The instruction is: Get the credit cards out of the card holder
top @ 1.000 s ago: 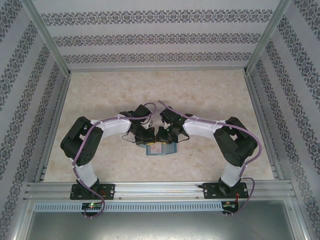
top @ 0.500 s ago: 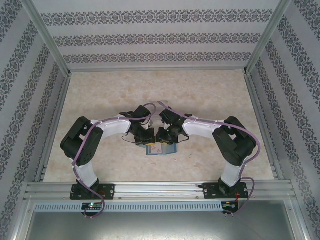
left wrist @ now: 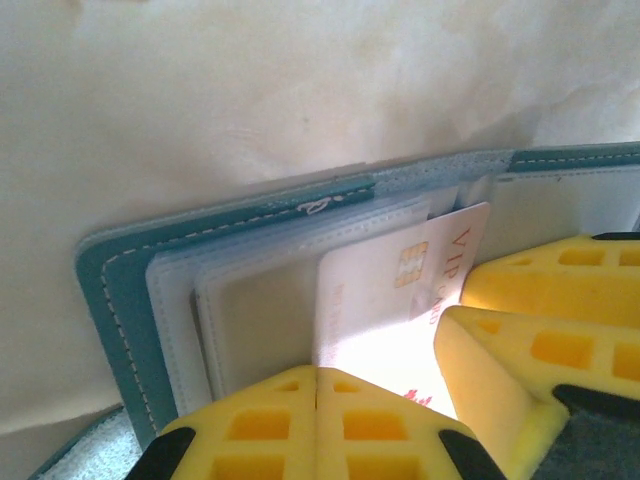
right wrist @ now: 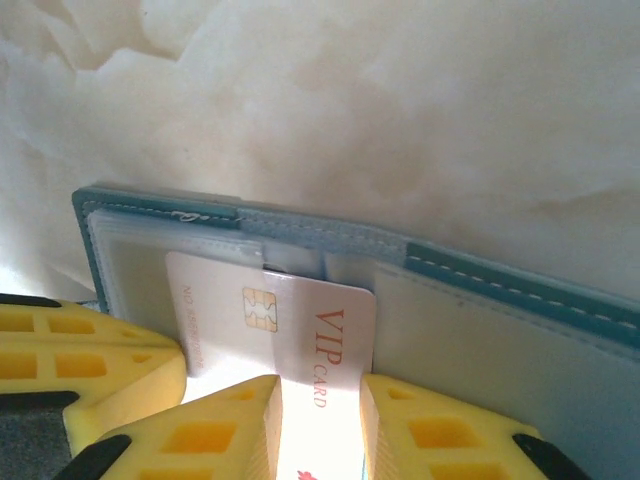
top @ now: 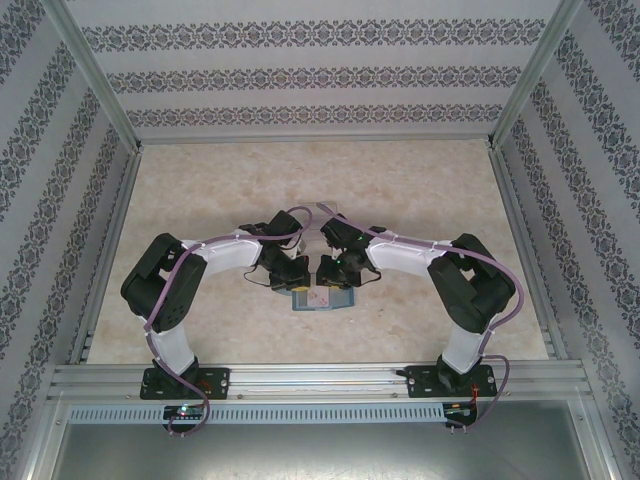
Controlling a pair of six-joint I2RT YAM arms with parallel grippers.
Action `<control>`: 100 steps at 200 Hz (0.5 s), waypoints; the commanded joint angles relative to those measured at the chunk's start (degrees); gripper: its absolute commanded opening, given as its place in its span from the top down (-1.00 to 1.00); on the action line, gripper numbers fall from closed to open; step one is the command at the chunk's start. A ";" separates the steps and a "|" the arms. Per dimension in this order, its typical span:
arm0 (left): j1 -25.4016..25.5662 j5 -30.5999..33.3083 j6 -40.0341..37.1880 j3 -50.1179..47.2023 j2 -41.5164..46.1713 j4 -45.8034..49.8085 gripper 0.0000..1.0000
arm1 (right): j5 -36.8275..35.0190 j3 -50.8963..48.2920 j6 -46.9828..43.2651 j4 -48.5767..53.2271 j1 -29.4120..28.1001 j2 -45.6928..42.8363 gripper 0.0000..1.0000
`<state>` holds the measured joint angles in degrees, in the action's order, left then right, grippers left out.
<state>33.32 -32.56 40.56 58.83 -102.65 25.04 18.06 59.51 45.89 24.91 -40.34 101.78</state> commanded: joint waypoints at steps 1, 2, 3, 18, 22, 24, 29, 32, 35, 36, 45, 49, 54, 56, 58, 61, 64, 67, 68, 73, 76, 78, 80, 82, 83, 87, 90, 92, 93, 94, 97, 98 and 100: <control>0.51 2.36 -0.87 -0.61 -0.43 2.01 1.00 | -1.10 0.26 -0.77 1.96 0.67 -1.91 0.45; 0.47 2.38 -0.89 -0.58 -0.44 2.07 1.00 | -1.06 0.22 -0.70 1.93 0.73 -1.96 0.44; 0.49 2.44 -0.91 -0.61 -0.44 2.14 1.00 | -0.99 0.19 -0.66 1.83 0.76 -2.04 0.44; 0.43 3.30 -1.24 -0.47 -0.95 2.86 1.00 | -0.50 -0.41 -0.29 1.30 0.85 -2.74 0.44; 0.47 3.51 -1.35 -0.38 -1.07 3.02 1.00 | -0.35 -0.59 -0.19 1.16 0.95 -2.87 0.44; 0.44 3.59 -1.38 -0.38 -1.11 3.11 1.00 | -0.28 -0.68 -0.12 1.08 0.94 -2.96 0.44; 0.50 3.82 -1.43 -0.31 -1.22 3.28 1.00 | -0.14 -0.79 -0.11 0.88 0.96 -3.13 0.44; 0.45 3.84 -1.50 -0.36 -1.28 3.34 1.00 | -0.07 -1.03 -0.03 0.78 1.01 -3.18 0.44; 0.43 3.92 -1.53 -0.26 -1.35 3.43 1.00 | 0.03 -1.12 -0.01 0.72 1.11 -3.24 0.44; 0.43 3.95 -1.49 -0.28 -1.38 3.48 1.00 | 0.08 -1.13 -0.01 0.74 1.08 -3.29 0.44; 0.43 4.00 -1.53 -0.28 -1.58 3.61 1.00 | 0.30 -1.49 -0.05 0.60 1.25 -3.25 0.45; 0.43 4.04 -1.47 -0.29 -1.66 3.62 1.00 | 0.42 -1.66 -0.03 0.46 1.31 -3.17 0.44; 0.43 3.99 -1.51 -0.23 -1.75 3.61 1.00 | 0.67 -1.80 -0.01 0.16 1.36 -3.02 0.44; 0.47 4.01 -1.48 -0.23 -1.71 3.61 1.00 | 0.77 -1.97 -0.01 0.04 1.37 -2.95 0.44; 0.44 4.00 -1.50 -0.28 -1.75 3.61 1.00 | 0.90 -2.08 -0.01 -0.08 1.39 -2.87 0.45; 0.43 3.99 -1.49 -0.25 -1.83 3.62 1.00 | 1.08 -2.23 0.01 -0.31 1.51 -2.75 0.45; 0.43 3.99 -1.51 -0.29 -1.85 3.66 1.00 | 1.35 -2.33 0.07 -0.54 1.50 -2.62 0.45; 0.43 3.98 -1.51 -0.27 -1.85 3.62 1.00 | 1.52 -2.45 0.13 -0.71 1.53 -2.51 0.45; 0.47 4.03 -1.52 -0.28 -1.85 3.62 1.00 | 1.52 -2.45 0.13 -0.71 1.53 -2.51 0.45; 0.50 4.04 -1.53 -0.25 -1.93 3.68 1.00 | 1.78 -2.67 0.24 -1.02 1.64 -2.27 0.46; 0.44 4.05 -1.52 -0.22 -1.94 3.74 1.00 | 2.09 -2.72 0.26 -1.27 1.63 -2.16 0.46; 0.43 4.01 -1.51 -0.27 -1.94 3.78 1.00 | 2.36 -2.73 0.32 -1.37 1.63 -2.08 0.46; 0.45 4.00 -1.48 -0.27 -1.94 3.79 1.00 | 2.57 -2.84 0.38 -1.53 1.66 -1.99 0.46; 0.43 3.95 -1.52 -0.29 -1.94 3.77 1.00 | 2.81 -2.93 0.35 -1.68 1.69 -1.90 0.46; 0.48 4.01 -1.53 -0.25 -1.94 3.82 1.00 | 2.92 -2.92 0.39 -1.78 1.68 -1.87 0.47; 0.49 4.08 -1.59 -0.21 -1.93 3.88 1.00 | 3.29 -3.04 0.51 -2.15 1.68 -1.69 0.47; 0.46 4.21 -1.60 -0.19 -1.99 3.93 1.00 | 3.45 -3.12 0.59 -2.41 1.71 -1.61 0.47; 0.50 4.18 -1.62 -0.16 -1.95 3.94 1.00 | 3.53 -3.20 0.60 -2.54 1.70 -1.54 0.47; 0.47 4.17 -1.62 -0.14 -1.95 3.95 1.00 | 3.59 -3.23 0.65 -2.56 1.68 -1.52 0.47; 0.45 4.17 -1.58 -0.13 -1.94 4.00 1.00 | 3.66 -3.29 0.67 -2.61 1.72 -1.51 0.47; 0.50 4.18 -1.56 -0.20 -2.02 4.04 1.00 | 3.77 -3.30 0.73 -2.78 1.67 -1.37 0.47; 0.51 4.17 -1.55 -0.20 -1.98 4.05 1.00 | 3.84 -3.37 0.76 -2.81 1.71 -1.35 0.47; 0.49 4.21 -1.58 -0.20 -2.06 4.05 1.00 | 3.89 -3.42 0.73 -2.79 1.68 -1.26 0.47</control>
<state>33.34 -31.48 40.27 58.85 -102.72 25.26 19.66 57.28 46.15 23.64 -39.09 100.01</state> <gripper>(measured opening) 0.052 0.266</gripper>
